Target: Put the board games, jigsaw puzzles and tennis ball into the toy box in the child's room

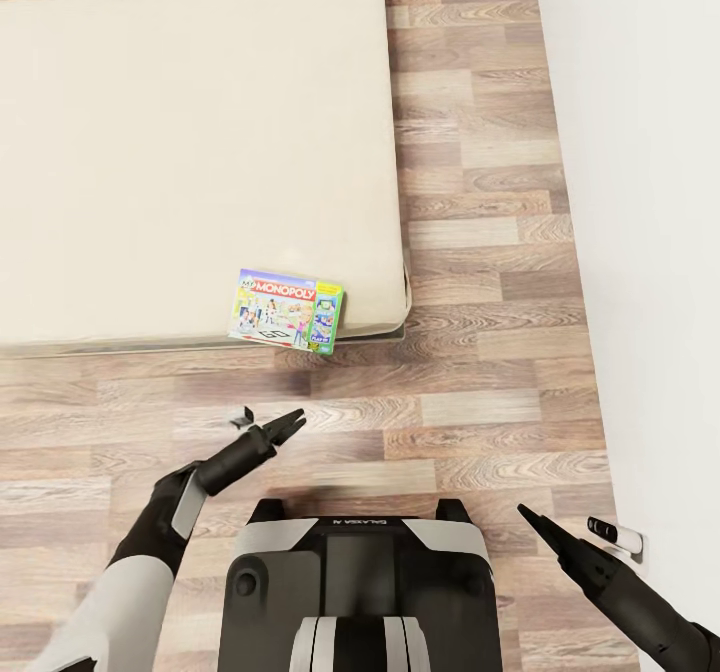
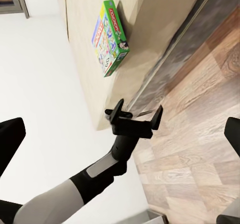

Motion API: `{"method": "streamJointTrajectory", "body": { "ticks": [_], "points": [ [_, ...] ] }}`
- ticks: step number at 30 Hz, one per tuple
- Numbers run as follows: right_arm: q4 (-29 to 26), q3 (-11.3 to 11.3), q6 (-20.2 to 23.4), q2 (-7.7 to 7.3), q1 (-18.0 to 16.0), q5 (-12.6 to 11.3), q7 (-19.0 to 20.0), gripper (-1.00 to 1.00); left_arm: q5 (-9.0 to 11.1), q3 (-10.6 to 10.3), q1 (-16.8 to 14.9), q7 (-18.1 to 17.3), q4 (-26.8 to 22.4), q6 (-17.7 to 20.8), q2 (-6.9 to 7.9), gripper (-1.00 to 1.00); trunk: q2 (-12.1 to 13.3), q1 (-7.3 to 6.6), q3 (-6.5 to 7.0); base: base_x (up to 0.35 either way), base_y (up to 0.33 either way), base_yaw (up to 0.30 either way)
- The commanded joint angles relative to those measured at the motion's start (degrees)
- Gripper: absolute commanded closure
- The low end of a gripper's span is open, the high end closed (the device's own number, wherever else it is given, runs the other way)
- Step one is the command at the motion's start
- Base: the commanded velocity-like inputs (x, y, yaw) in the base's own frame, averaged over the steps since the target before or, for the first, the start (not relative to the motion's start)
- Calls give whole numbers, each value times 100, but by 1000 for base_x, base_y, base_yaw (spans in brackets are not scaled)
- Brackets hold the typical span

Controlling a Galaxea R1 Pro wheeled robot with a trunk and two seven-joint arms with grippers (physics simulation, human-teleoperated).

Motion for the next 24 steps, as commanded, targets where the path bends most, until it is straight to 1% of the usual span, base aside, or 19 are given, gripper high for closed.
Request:
{"method": "streamJointTrajectory", "body": {
  "ticks": [1, 5, 6, 7, 10, 13, 18, 24],
  "points": [
    [-3, 1, 47, -2, 3, -32, -5, -100, -11, 22, -2, -21, -3, 59, -7, -100, -2, 1, -2, 0, 0, 0],
    [-1, -3, 47, -11, 3, -35, -4, -100, -14, 202, 27, -9, -270, -167, -237, -100, -2, 1, -2, 0, 0, 0],
    [0, -4, 48, -14, 3, -37, -4, -100, -15, 255, 69, -2, -424, -342, -347, -100, -2, 1, -2, 0, 0, 0],
    [0, -4, 48, -14, 3, -37, -4, -100, -15, 255, 69, -2, -424, -342, -347, -100, -2, 1, -2, 0, 0, 0],
    [0, -5, 52, -17, 3, -39, -4, -100, -14, 315, 149, 15, -597, -519, -454, -100, -2, 1, -2, 0, 0, 0],
    [0, -6, 52, -18, 3, -40, -2, -100, -12, 356, 217, 34, -709, -597, -522, -100, -2, 1, -2, 0, 0, 0],
    [1, -6, 54, -19, 3, -40, 3, -100, -11, 373, 245, 101, -755, -622, -554, -100, -2, 1, -2, 0, 0, 0],
    [1, -8, 55, -20, 3, -41, 11, -100, -5, 385, 260, 377, -774, -640, -572, -100, -2, 1, -2, 0, 0, 0]
  ]
}}
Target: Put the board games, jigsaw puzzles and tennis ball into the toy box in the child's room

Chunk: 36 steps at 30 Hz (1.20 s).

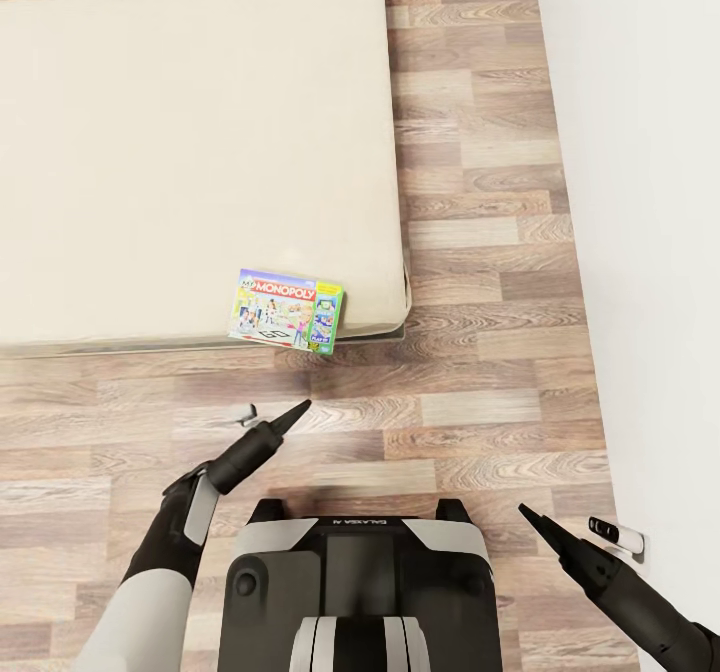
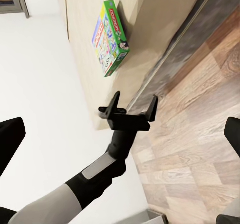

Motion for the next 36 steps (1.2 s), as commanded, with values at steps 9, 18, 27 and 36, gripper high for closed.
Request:
{"method": "streamJointTrajectory", "body": {
  "ticks": [9, 18, 27, 36],
  "points": [
    [-3, 1, 48, -5, 3, -32, -5, -100, 169, 24, 5, 237, 7, 64, -26, -100, -3, 1, -2, 0, 0, 0],
    [-3, -4, 47, -2, 3, -32, -10, -100, 662, 7, 104, 364, 6, 13, -110, -100, -3, 1, -2, 0, 0, 0],
    [-3, -7, 48, -9, 3, -37, -12, -100, 778, 3, 165, 587, -10, -21, -142, -100, -3, 1, -2, 0, 0, 0],
    [-14, -78, 48, -10, 3, -49, 0, -100, 799, 5, 176, 746, -13, -43, -182, -100, -3, 1, -2, 0, 0, 0]
  ]
}}
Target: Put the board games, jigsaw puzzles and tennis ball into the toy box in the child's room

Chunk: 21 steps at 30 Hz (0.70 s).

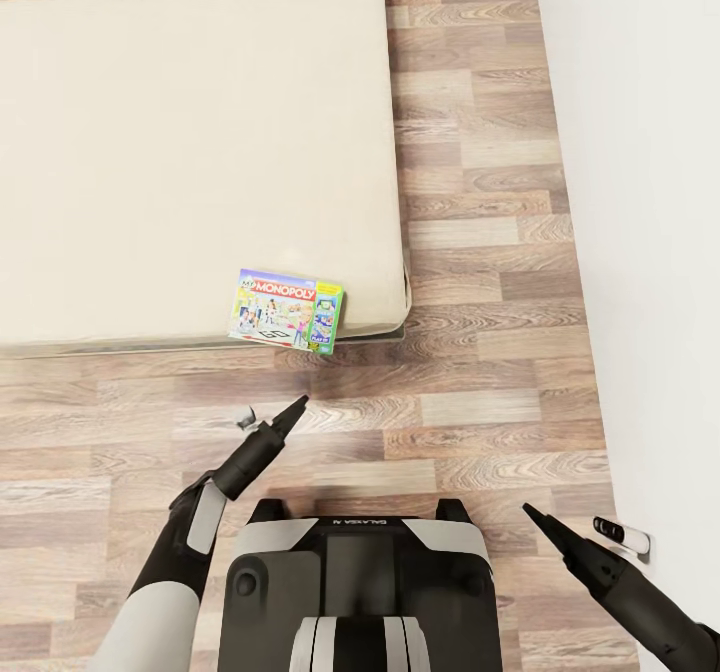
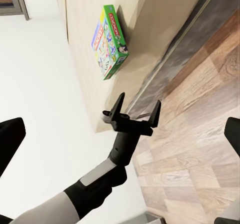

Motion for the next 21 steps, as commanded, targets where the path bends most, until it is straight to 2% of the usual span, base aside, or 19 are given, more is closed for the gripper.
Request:
{"method": "streamJointTrajectory", "body": {
  "ticks": [1, 11, 16, 17, 21],
  "points": [
    [-6, -26, 47, -4, 3, -34, -3, -100, 6, 20, -2, 11, -4, 42, -8, -100, -3, 1, -2, 0, 0, 0],
    [-64, -412, 76, -13, 16, -73, 16, -100, 85, 35, -1, 301, -19, -194, -23, -100, -3, 1, -2, 0, 0, 0],
    [-86, -485, 75, 19, 19, -60, 16, -100, 353, 32, -1, 359, -7, -228, -26, -100, -3, 1, -2, 0, 0, 0],
    [-86, -485, 75, 19, 19, -60, 16, -100, 353, 32, -1, 359, -7, -228, -26, -100, -3, 1, -2, 0, 0, 0],
    [-97, -508, 74, 22, 20, -47, 20, -100, 604, 19, -1, 379, 7, -248, -25, -100, -3, 1, -2, 0, 0, 0]
  ]
}}
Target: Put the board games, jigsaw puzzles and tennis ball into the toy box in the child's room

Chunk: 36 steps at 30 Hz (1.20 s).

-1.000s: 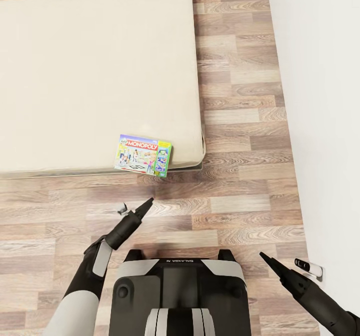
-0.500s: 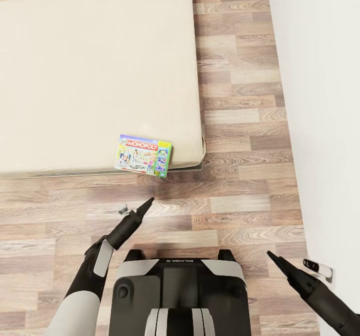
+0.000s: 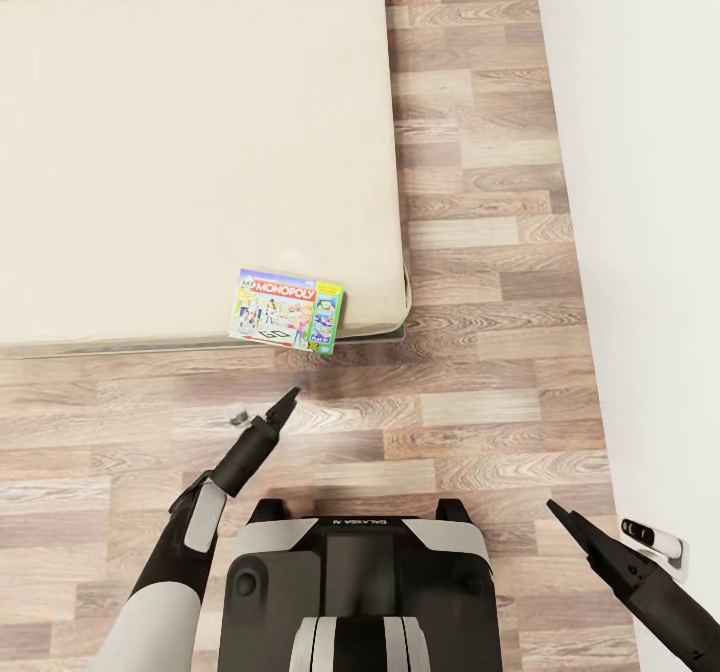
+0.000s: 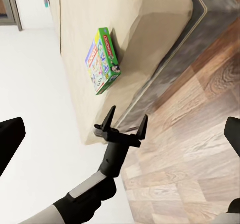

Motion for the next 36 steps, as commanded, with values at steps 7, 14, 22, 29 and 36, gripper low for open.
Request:
{"method": "streamJointTrajectory", "body": {
  "ticks": [7, 14, 22, 29, 36],
  "points": [
    [-10, -13, 41, -8, 4, -19, 1, -100, 197, -3, -3, -8, 11, 50, -4, -100, -3, 1, -2, 0, 0, 0],
    [-11, -21, 33, -10, 4, -11, 3, -100, 232, -136, -3, -25, 43, 51, -50, -100, -3, 1, -2, 0, 0, 0],
    [-19, -23, 30, -8, 4, -9, 2, -100, 238, -426, -3, -76, 125, 36, -50, -100, -3, 1, -2, 0, 0, 0],
    [-48, -13, 28, 24, 4, -8, -10, -100, 243, -554, -3, -103, 168, 27, -50, -100, -3, 1, -2, 0, 0, 0],
    [-79, 4, 26, 46, 4, -8, -13, -100, 237, -615, -3, -96, 181, 29, -50, -100, -3, 1, -2, 0, 0, 0]
  ]
}}
